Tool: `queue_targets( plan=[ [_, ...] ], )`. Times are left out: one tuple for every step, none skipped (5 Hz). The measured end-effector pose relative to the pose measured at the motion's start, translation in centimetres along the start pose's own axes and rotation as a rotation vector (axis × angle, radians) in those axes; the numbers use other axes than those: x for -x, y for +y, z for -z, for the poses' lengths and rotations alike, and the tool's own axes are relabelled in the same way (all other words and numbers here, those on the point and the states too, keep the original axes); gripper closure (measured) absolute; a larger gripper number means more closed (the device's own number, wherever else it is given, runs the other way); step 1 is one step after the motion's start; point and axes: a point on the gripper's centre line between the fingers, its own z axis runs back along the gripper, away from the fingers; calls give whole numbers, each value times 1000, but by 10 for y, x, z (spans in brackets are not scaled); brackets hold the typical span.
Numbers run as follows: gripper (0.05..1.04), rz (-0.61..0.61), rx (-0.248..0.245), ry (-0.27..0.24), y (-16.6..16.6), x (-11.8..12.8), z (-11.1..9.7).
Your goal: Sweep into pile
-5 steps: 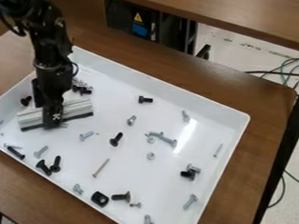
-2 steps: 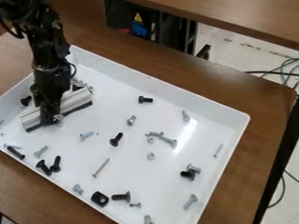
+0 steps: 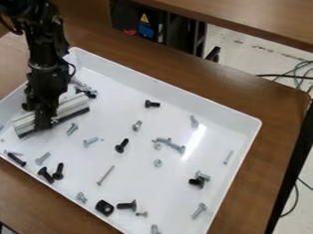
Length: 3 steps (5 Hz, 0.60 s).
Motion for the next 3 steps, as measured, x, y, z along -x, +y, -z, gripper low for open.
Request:
queue_targets(
  plan=[
    [720, -107, -16, -21, 9, 12, -24],
    [720, -340, -11, -34, 20, 23, -23],
    [720, -599, 23, -46, 23, 33, -13]
  ],
)
